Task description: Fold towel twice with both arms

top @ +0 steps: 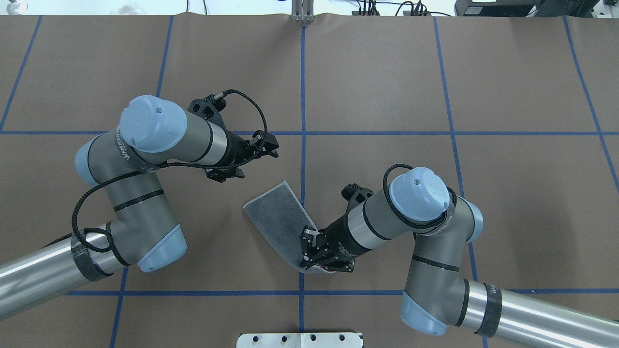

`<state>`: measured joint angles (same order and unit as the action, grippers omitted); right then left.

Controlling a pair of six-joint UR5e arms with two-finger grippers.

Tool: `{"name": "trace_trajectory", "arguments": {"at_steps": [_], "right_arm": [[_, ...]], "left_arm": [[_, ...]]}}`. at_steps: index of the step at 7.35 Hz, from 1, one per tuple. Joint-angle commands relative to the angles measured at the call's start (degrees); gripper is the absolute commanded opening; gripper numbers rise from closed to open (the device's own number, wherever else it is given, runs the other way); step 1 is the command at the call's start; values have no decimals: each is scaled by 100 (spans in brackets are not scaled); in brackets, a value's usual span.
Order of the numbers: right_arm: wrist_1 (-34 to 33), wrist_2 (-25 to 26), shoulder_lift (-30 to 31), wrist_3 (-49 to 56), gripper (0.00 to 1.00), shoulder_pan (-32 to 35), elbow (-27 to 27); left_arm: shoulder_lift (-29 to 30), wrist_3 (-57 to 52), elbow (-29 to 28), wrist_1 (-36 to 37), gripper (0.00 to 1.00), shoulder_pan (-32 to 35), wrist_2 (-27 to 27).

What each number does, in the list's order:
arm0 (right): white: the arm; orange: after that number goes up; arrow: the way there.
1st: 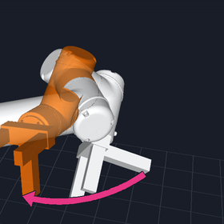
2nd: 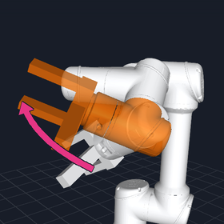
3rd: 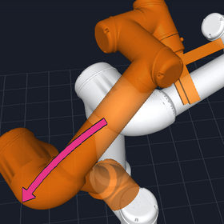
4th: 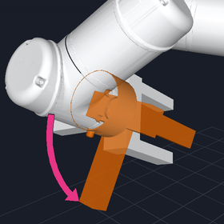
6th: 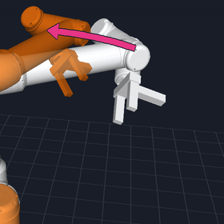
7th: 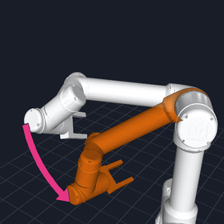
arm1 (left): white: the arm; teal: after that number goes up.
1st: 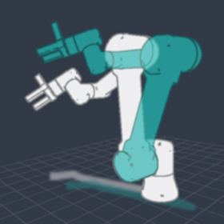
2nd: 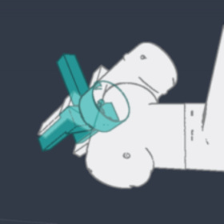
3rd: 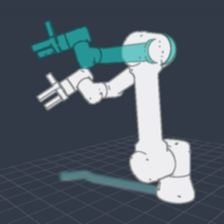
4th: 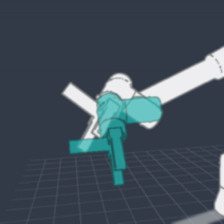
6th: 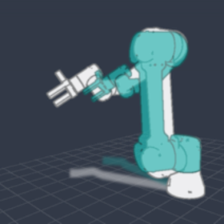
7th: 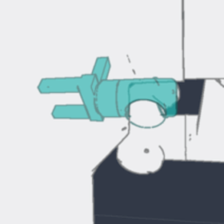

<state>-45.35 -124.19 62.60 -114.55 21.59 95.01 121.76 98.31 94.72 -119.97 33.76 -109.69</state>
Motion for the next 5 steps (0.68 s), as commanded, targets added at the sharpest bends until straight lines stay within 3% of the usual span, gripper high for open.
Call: {"name": "trace_trajectory", "arguments": {"at_steps": [1, 2, 3, 5], "right_arm": [[-9, 148, -168, 20, 0, -225, -78], [26, 245, -187, 46, 5, -234, -96], [53, 255, -196, 64, 97, -234, -88], [70, 237, -213, -6, 98, -147, 9]], "left_arm": [[-3, -5, 11, 0, 99, 42, 0], [-3, -5, 2, 0, 98, 60, 0], [-3, -22, 2, 0, 98, 69, 0], [-3, -75, 2, 0, 99, 60, -9]]}}
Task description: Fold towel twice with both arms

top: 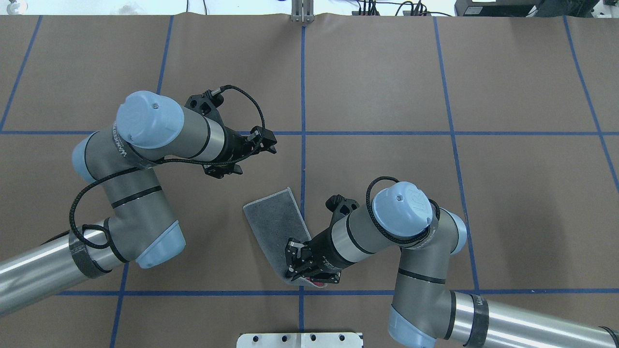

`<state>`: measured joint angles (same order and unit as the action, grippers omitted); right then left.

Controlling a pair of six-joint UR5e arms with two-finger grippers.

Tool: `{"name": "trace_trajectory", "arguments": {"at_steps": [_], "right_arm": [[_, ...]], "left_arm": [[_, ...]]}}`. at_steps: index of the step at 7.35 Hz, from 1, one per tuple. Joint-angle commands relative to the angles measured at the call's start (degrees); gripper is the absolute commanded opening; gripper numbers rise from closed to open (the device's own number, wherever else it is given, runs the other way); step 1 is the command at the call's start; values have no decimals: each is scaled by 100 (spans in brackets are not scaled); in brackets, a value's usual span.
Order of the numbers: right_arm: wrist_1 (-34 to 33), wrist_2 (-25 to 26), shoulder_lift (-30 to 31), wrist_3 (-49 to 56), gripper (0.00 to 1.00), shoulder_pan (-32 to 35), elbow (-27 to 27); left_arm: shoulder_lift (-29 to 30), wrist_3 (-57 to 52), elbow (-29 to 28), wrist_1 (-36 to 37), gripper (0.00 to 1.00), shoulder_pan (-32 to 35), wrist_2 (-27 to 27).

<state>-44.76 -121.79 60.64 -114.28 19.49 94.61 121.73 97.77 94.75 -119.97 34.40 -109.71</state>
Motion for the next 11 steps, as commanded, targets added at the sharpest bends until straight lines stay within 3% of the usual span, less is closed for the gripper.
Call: {"name": "trace_trajectory", "arguments": {"at_steps": [1, 2, 3, 4, 5, 8, 9, 11], "right_arm": [[3, -54, -17, -24, 99, 229, 154], [-32, -177, 35, -24, 99, 483, 233], [-68, -491, 79, -7, 99, 869, 225], [-77, -851, 167, 11, 99, 1247, 208], [-85, -1063, 237, 29, 99, 1573, 181], [-85, -1110, 282, 38, 99, 1909, 85], [-85, -1092, 273, 46, 99, 1901, 32], [-77, -1066, 273, 55, 99, 1892, 32]], "left_arm": [[0, -12, 8, 9, 99, -12, -7], [-26, 22, 8, 0, 99, -30, -16], [-27, 84, 17, 9, 89, -82, -16], [-35, 371, 17, 0, 35, -117, -16], [-35, 461, 17, 0, 0, -292, -50], [-53, 646, 61, 26, 0, -741, -42], [-201, 647, 174, 44, 41, -742, -33], [-387, 560, 193, 61, 89, -724, 37]]}}
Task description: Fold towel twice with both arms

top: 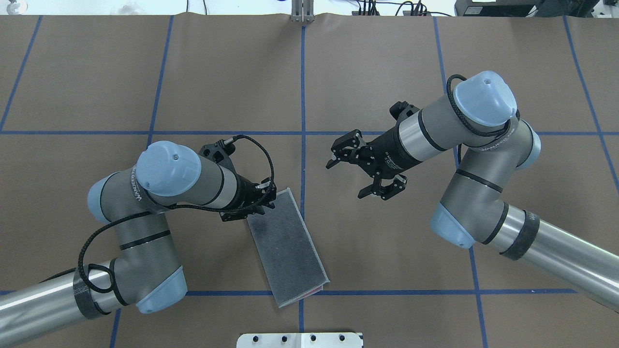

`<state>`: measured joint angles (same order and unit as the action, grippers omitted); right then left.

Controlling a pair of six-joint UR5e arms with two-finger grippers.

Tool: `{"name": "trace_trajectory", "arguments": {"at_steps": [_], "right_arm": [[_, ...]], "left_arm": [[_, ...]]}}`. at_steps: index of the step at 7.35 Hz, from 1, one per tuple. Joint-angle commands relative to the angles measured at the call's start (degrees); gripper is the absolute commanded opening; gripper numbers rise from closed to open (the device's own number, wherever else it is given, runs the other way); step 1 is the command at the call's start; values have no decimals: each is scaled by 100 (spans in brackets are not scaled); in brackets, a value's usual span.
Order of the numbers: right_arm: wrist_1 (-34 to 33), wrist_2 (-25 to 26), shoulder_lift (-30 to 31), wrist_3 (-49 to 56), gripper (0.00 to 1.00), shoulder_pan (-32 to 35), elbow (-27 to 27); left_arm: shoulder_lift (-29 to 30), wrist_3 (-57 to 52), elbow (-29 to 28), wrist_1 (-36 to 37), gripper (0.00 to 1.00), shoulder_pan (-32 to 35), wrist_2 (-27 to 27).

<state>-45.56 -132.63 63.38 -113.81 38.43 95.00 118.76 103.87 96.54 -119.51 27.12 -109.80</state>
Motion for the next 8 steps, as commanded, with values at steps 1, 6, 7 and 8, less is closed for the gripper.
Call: {"name": "trace_trajectory", "arguments": {"at_steps": [1, 6, 7, 8], "right_arm": [[3, 35, -1, 8, 99, -2, -17], [3, 53, -1, 131, 99, -2, -113], [3, 53, -1, 139, 99, 7, -113], [3, 53, 7, 139, 99, 7, -113]], "left_arm": [[-98, -60, 22, 24, 99, 56, 46], [-20, -306, -301, 174, 99, 92, 142], [-2, -306, -399, 165, 98, 74, 169], [7, -306, -434, 165, 97, 65, 169]]}}
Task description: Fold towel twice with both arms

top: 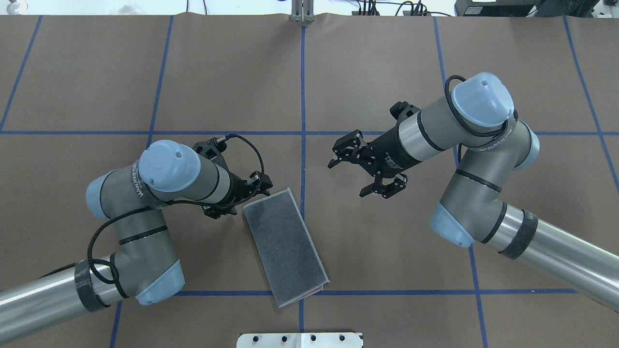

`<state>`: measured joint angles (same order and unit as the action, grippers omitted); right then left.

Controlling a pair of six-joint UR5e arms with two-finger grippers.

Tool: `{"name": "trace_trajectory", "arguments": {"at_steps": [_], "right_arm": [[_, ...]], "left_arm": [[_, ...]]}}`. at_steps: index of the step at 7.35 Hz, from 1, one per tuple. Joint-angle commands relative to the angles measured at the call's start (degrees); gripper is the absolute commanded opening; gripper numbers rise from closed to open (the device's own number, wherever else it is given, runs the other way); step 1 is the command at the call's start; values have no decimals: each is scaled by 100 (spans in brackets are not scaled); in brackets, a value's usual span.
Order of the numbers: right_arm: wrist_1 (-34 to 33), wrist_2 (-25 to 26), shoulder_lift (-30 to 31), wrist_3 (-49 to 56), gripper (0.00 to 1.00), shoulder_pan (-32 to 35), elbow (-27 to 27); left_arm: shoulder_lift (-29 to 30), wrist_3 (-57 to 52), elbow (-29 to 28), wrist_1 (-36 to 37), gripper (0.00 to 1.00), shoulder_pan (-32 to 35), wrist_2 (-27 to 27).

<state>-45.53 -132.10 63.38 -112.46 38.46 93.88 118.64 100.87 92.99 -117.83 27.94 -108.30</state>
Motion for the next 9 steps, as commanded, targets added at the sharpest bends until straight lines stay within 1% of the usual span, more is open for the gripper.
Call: {"name": "trace_trajectory", "arguments": {"at_steps": [1, 3, 4, 5, 9], "right_arm": [[0, 0, 8, 4, 99, 13, -1], [0, -9, 8, 4, 99, 30, -1], [9, -9, 16, 4, 99, 39, -1], [9, -9, 51, 4, 99, 48, -1], [9, 0, 104, 4, 99, 92, -1]], "left_arm": [[19, -15, -70, -3, 84, -25, 10], [63, -15, -61, -3, 31, -25, -7], [63, -15, -53, -3, 8, -34, 1], [63, -15, -44, -3, 0, -34, 2], [440, -6, -114, 6, 0, -34, 1]]}}
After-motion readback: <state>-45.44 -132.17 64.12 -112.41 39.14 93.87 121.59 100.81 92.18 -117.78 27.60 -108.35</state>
